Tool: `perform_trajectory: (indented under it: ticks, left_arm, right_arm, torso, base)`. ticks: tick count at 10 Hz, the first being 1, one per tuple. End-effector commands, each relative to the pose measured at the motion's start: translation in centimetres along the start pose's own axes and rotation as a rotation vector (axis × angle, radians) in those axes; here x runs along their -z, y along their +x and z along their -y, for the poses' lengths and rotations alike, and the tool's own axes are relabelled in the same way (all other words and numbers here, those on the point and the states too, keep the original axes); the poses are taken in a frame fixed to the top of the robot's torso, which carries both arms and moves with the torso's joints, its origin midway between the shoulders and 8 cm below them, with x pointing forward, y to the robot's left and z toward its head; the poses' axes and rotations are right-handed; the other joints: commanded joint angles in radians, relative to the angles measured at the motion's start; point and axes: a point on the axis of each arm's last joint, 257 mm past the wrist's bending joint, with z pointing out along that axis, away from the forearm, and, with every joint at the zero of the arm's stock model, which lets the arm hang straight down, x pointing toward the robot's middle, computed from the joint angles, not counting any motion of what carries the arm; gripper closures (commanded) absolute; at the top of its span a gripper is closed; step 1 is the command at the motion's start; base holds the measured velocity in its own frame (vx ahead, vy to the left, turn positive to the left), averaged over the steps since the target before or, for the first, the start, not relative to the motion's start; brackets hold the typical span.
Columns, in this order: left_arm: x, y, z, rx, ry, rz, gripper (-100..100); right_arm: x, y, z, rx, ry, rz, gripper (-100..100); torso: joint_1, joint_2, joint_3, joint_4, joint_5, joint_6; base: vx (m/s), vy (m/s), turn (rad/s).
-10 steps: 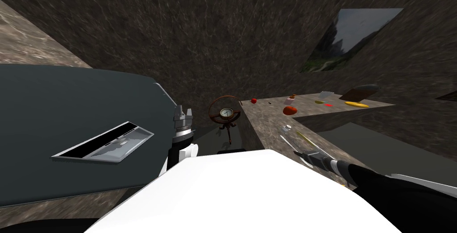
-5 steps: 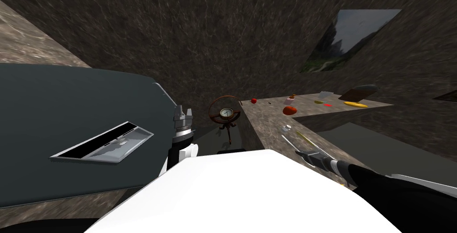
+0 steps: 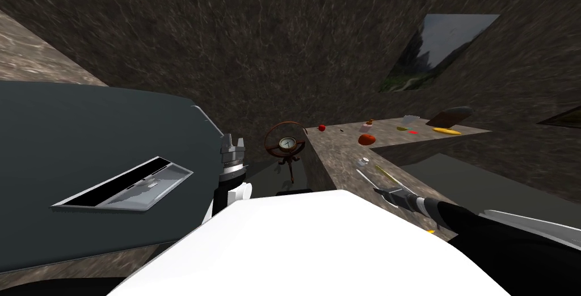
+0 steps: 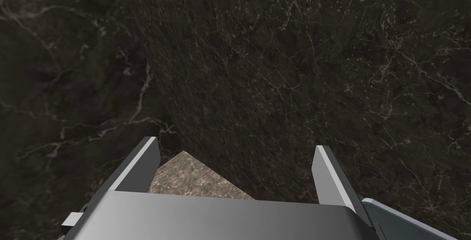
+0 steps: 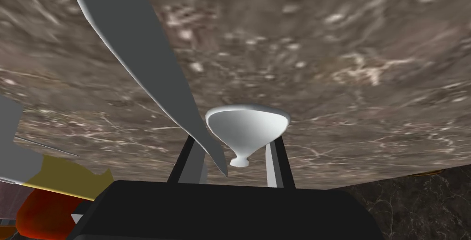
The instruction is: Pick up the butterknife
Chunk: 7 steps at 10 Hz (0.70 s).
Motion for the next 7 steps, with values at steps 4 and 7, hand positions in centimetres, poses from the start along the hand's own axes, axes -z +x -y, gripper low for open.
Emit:
perform_trajectory:
  ticks: [4, 7]
  left_arm:
    - [0.0, 0.0, 0.0, 0.0, 0.0, 0.0, 0]
    - [0.0, 0.0, 0.0, 0.0, 0.0, 0.0, 0]
  right_arm:
    - [-0.1, -0.9, 0.5, 0.003, -0.006, -0.004, 100]
    - [-0.3, -2.1, 1.1, 0.025, -0.012, -0.009, 100]
  torso:
    - [0.0, 0.001, 0.001, 0.0, 0.0, 0.001]
    - [0.0, 0.001, 0.0, 0.0, 0.0, 0.001]
  base:
    - [-0.018, 0.012, -0.045]
    - [-0.021, 0.012, -0.047]
